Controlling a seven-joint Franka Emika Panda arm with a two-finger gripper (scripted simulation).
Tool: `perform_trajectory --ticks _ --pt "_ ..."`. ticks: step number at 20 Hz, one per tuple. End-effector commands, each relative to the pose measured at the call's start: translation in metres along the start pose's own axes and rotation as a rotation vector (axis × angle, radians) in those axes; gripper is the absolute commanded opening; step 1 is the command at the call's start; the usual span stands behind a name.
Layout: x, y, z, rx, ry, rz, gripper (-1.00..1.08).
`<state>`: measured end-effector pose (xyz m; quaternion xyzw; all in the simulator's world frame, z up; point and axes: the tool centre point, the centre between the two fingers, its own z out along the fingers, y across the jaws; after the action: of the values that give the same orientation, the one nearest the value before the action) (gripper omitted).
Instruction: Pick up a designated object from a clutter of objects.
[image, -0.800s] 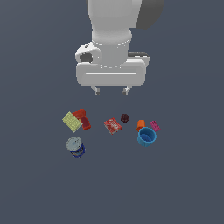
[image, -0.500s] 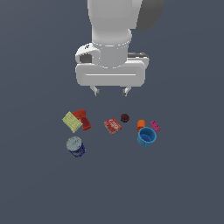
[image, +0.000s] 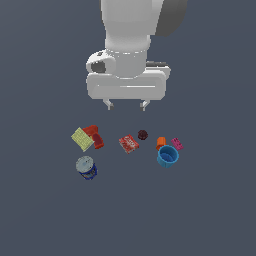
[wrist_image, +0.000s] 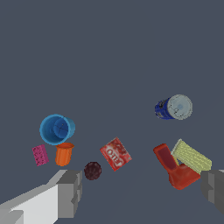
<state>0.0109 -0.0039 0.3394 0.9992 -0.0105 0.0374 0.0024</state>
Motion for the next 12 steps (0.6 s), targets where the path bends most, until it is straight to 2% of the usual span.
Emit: perform_trajectory --ticks 1,12 --pt "0.002 0.003 0.003 0.001 -0.002 0.005 1.0" --pt "0.029 0.038 0.05 0.013 -0.021 0.077 1.0"
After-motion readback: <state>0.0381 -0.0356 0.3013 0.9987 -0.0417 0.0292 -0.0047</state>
